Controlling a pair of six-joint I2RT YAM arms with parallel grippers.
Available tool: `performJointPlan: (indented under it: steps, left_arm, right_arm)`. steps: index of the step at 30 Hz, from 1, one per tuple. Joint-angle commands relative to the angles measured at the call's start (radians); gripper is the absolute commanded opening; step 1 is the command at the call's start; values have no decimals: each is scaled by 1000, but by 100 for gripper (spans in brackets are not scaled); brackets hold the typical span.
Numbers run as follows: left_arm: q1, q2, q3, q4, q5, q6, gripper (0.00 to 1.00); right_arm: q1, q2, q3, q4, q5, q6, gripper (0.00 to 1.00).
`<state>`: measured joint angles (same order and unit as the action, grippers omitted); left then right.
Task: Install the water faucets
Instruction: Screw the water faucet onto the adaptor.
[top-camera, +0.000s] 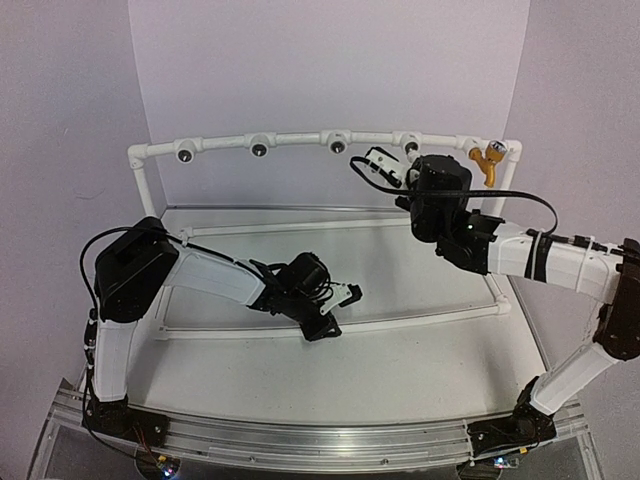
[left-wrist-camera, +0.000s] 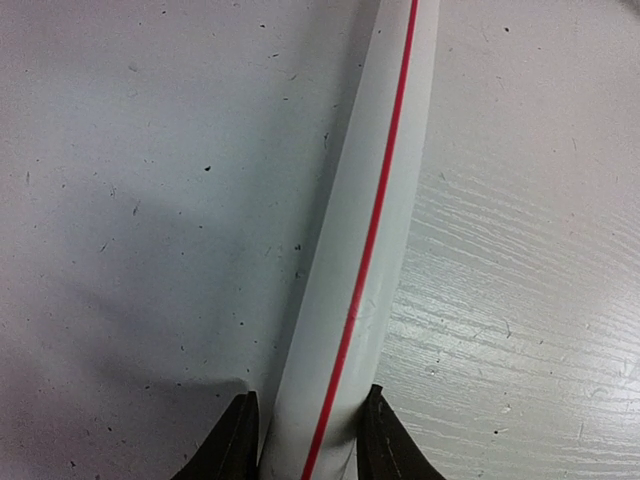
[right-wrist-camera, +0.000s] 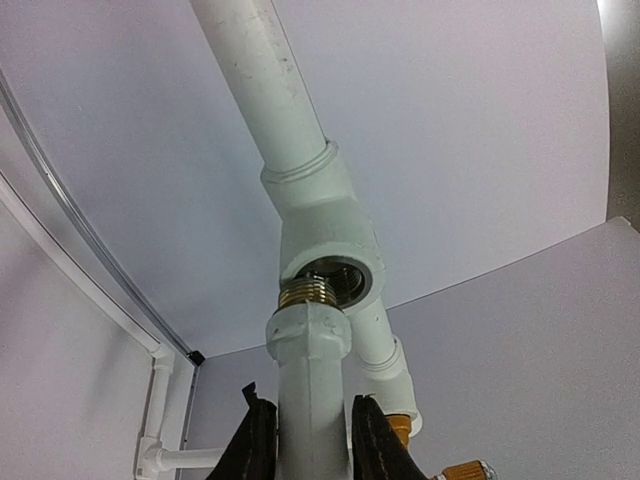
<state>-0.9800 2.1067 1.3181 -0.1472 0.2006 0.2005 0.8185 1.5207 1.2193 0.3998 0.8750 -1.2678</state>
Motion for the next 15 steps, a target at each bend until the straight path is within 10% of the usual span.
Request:
performJointPlan:
  steps: [1,4,10,15]
  left_arm:
    - [-48,103,-107,-168,24,-114,0]
    - [-48,88,-124,-161,53,-135,7]
    - [-46,59,-42,-130,79,-205,64]
    - [-47,100,100,-88,63,-234,73]
  right_arm:
    - [-3,-56,44,-50,-42,79,0]
    - [-3,-65,43,-85,-41,111,0]
    - [-4,-83,44,-141,-40,149,0]
    - [-4,-96,45,-166,-43,160,0]
